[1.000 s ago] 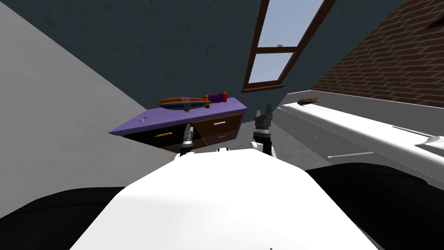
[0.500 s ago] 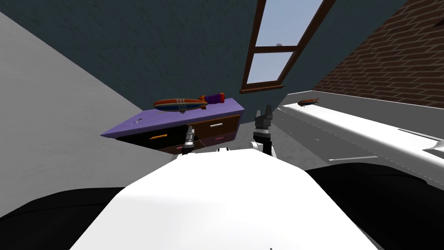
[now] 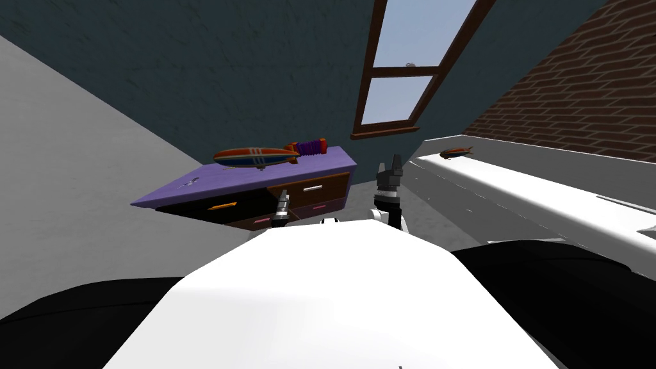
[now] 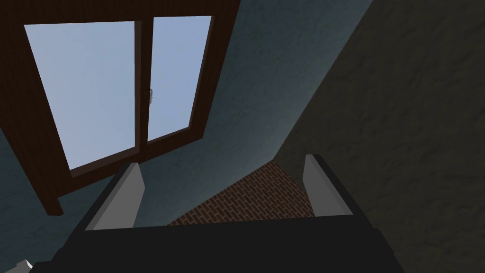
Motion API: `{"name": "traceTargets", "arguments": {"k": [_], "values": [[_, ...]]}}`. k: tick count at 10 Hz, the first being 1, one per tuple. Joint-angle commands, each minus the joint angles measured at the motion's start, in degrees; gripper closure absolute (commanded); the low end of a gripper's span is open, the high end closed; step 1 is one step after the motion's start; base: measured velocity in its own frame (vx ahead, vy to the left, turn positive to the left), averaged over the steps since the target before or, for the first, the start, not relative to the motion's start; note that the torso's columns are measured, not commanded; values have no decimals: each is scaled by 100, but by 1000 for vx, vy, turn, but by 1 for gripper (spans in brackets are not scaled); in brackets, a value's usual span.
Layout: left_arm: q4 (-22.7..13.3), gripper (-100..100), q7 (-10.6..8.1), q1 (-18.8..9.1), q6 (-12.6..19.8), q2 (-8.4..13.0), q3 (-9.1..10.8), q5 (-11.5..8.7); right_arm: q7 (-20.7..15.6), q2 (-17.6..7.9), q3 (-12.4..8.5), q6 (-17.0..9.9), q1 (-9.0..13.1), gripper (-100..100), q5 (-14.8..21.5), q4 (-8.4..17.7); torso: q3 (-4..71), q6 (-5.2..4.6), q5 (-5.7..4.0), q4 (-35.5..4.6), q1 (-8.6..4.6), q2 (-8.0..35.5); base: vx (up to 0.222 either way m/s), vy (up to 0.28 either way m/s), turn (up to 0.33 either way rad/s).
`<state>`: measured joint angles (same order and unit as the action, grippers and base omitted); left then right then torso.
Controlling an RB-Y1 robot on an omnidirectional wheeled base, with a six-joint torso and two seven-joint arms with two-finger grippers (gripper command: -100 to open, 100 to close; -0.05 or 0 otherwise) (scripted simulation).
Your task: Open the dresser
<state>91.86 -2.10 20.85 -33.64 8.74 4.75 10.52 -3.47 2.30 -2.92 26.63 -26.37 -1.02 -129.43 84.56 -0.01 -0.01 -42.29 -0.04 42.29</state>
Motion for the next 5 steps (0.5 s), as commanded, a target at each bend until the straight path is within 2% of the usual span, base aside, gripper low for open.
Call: {"name": "traceTargets", "arguments": {"k": [1, 4, 5], "values": [[-392, -100, -4, -52, 4, -65, 33, 51, 0, 0, 0, 0, 0, 0, 0, 0, -3, 1, 0, -1, 0, 5, 68, -139, 16], [-807, -100, -5, -126, 7, -249, 67, 106, 0, -1, -1, 0, 0, 0, 0, 0, 4, 0, 3, 2, 10, -6, 85, -114, 14], [-1028, -100, -5, -166, 9, -451, 85, 136, 0, -1, -1, 0, 0, 0, 0, 0, 2, 1, 1, 1, 6, -3, 78, -158, 16]]}}
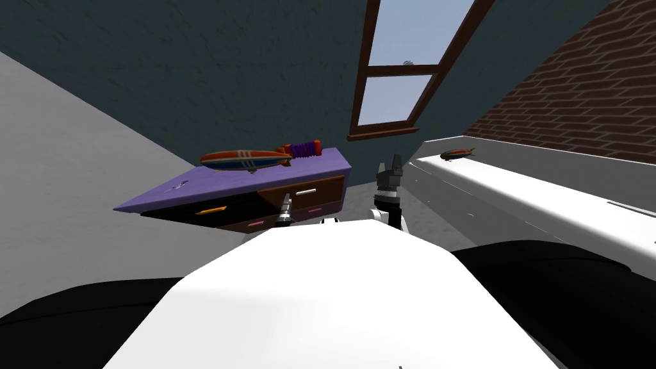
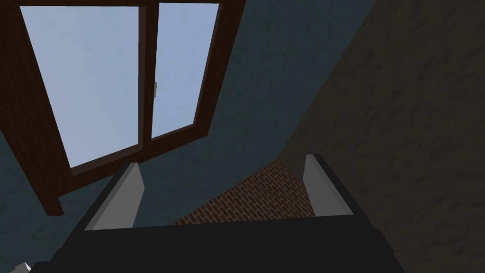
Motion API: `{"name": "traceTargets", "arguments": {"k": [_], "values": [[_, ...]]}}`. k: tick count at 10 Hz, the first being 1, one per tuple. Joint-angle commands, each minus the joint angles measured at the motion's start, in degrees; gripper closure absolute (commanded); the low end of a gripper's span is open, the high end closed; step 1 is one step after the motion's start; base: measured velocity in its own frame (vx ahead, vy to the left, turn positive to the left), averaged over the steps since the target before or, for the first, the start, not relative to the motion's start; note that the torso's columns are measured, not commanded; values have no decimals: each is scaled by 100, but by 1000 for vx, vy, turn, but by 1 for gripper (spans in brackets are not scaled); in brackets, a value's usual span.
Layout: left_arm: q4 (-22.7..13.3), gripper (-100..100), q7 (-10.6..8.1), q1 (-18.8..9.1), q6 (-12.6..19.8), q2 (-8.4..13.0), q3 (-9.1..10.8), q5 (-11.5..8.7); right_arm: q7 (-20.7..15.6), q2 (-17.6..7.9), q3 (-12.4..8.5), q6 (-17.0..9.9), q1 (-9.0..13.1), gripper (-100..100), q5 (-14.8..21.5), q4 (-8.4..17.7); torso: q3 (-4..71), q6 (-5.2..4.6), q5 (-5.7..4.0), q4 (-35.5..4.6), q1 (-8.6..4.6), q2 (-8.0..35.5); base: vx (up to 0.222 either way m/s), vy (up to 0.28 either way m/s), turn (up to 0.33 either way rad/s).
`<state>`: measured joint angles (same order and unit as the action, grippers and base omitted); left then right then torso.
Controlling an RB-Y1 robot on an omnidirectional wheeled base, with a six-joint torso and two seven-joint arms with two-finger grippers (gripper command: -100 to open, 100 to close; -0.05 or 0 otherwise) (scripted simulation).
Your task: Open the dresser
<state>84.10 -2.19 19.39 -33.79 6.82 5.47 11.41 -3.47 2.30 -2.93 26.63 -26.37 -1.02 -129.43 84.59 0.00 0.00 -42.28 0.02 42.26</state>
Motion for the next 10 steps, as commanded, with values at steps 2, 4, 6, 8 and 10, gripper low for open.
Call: {"name": "traceTargets", "arguments": {"k": [2, 4, 6, 8, 10], "values": [[-409, -100, 3, -47, 26, -515, 26, 68, 0, 1, 1, 0, 0, 0, 0, 0, -4, 0, -5, -2, -13, 6, 69, -136, 12], [-480, -100, 3, -60, 27, -708, 31, 77, 0, -1, 0, 0, 1, 0, 0, 0, -6, 1, 7, -3, 24, 10, 34, -45, 2], [-400, -100, -138, -143, 193, -470, 207, -15, 0, -1, -1, 0, 1, 0, 0, 0, -9, 0, 4, -4, 16, 13, 18, -33, -93], [-369, -100, -109, -134, 204, -495, 198, -6, 0, 0, 0, 0, 1, 0, 0, 0, 2, 1, -6, 1, -19, -4, 27, -57, -66], [-312, 100, -82, -62, 196, -581, 102, 37, 0, -2, -2, 0, 0, 0, 0, 0, -8, 4, 8, -3, 28, 13, -14, 37, 127]]}}
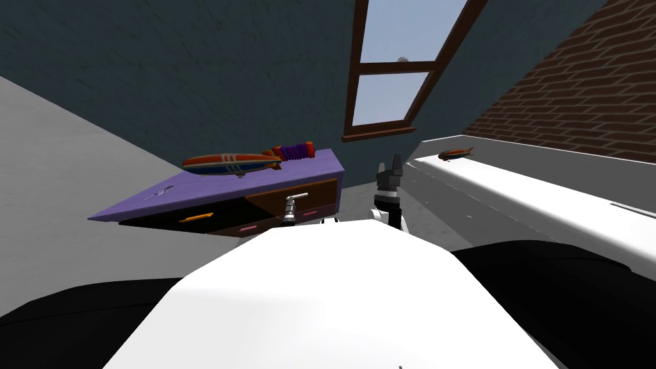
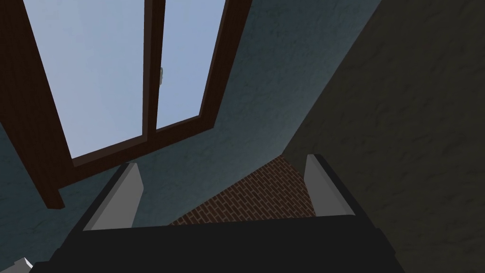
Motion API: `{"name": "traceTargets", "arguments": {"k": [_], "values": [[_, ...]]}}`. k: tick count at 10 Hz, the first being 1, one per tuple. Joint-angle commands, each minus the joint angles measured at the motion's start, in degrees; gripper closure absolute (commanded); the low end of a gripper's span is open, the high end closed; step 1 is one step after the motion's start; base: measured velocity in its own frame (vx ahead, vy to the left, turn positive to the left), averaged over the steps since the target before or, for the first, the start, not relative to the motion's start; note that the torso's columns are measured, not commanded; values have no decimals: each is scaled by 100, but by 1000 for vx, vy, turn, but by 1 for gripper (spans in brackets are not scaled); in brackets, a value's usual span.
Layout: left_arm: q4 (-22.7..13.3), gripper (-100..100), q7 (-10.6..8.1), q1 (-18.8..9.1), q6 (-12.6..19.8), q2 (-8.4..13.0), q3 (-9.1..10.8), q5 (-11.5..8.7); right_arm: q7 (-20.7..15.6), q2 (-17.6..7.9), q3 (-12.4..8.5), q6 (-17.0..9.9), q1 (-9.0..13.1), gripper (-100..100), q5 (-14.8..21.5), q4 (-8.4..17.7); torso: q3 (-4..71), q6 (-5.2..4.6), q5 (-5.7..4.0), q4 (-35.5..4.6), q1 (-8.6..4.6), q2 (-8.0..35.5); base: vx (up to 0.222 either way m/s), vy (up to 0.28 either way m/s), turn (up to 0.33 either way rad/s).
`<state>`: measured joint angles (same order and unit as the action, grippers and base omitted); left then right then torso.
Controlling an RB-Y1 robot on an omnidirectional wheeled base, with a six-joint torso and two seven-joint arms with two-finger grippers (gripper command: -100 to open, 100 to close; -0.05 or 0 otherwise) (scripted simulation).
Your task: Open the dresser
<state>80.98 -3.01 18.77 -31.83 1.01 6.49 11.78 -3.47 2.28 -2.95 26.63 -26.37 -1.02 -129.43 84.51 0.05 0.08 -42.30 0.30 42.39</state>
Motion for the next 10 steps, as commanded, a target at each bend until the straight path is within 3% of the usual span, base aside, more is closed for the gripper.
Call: {"name": "traceTargets", "arguments": {"k": [1, 5, 6, 10], "values": [[152, 100, -9, 124, 27, -52, -29, 57, 0, 0, 1, 0, 1, 0, 0, 1, 1, -8, -5, -5, -17, -3, -112, 3, -55], [300, 100, -32, 229, 56, -87, -42, 103, 0, 1, 2, -1, 3, 0, 0, 1, 5, -5, -11, 2, -40, -10, -144, -14, -23], [304, -100, -35, 233, 63, 127, -42, 104, 0, 1, 1, 0, 2, 0, 0, 1, 24, -4, -8, 10, -28, -43, -17, -4, -1], [291, -100, -35, 222, 79, 580, -38, 100, 0, 0, 1, 0, 0, 0, 0, 0, 7, -5, -7, 3, -29, -13, 16, 6, 0]]}}
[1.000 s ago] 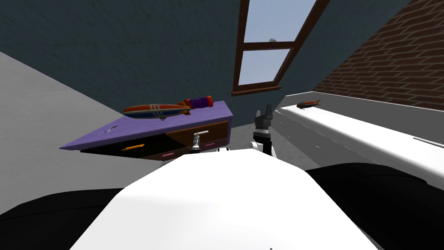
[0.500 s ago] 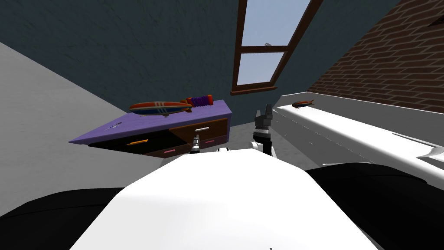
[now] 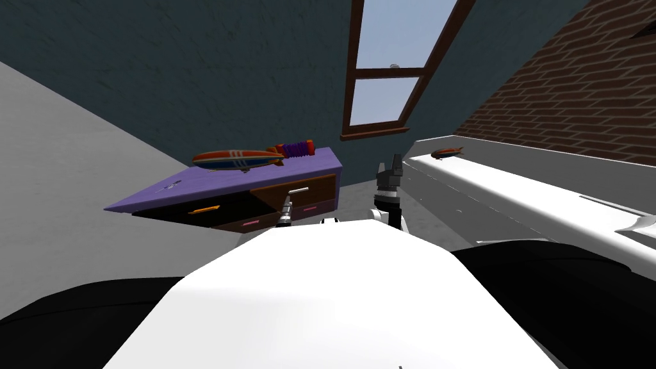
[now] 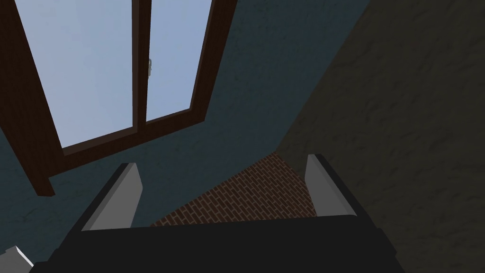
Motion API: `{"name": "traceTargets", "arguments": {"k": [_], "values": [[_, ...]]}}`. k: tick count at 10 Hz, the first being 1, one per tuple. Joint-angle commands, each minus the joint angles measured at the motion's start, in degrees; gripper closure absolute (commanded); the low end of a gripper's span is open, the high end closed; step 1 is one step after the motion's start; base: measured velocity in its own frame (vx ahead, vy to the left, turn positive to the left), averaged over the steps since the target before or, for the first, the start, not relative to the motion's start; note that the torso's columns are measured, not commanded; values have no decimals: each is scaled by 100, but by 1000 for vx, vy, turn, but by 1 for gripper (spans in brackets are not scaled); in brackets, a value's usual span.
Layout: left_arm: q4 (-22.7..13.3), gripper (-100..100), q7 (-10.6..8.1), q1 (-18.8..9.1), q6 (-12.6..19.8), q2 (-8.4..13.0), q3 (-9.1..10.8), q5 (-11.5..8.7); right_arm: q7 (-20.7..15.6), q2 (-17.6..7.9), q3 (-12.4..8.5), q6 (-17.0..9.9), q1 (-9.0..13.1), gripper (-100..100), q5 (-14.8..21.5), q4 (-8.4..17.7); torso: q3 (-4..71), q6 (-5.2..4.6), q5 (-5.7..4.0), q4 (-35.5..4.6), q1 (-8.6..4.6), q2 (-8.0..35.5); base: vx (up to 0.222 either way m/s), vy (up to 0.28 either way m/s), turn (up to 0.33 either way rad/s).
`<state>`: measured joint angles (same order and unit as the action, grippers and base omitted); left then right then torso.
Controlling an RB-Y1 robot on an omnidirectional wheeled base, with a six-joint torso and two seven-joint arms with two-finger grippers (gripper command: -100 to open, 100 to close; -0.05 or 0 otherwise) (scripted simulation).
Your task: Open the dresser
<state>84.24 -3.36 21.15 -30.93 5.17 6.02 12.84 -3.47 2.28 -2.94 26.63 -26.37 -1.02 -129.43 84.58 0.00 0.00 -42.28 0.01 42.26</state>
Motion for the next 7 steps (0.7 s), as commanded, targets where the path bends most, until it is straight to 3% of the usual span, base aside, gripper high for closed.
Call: {"name": "traceTargets", "arguments": {"k": [1, 3, 4, 7], "values": [[-41, -100, -1, -23, -2, 277, 13, -8, 0, 0, 0, 0, 0, 0, 0, 0, -5, 0, 0, -2, 0, 8, 18, 16, -1], [-41, -100, -5, -85, 87, 318, 57, -25, 0, -1, -1, 0, -1, 0, 0, 0, 8, 0, 3, 3, 13, -15, 126, 73, -9], [-27, -100, -7, -95, 102, 81, 68, -27, 0, -1, -1, 0, -2, 0, 0, 0, 19, 0, 5, 8, 16, -30, 131, 63, -7], [-17, -100, -8, -99, 107, -264, 73, -27, 0, 0, 0, 0, 0, 0, 0, 0, -19, 0, -5, -9, -17, 31, 36, 15, 0]]}}
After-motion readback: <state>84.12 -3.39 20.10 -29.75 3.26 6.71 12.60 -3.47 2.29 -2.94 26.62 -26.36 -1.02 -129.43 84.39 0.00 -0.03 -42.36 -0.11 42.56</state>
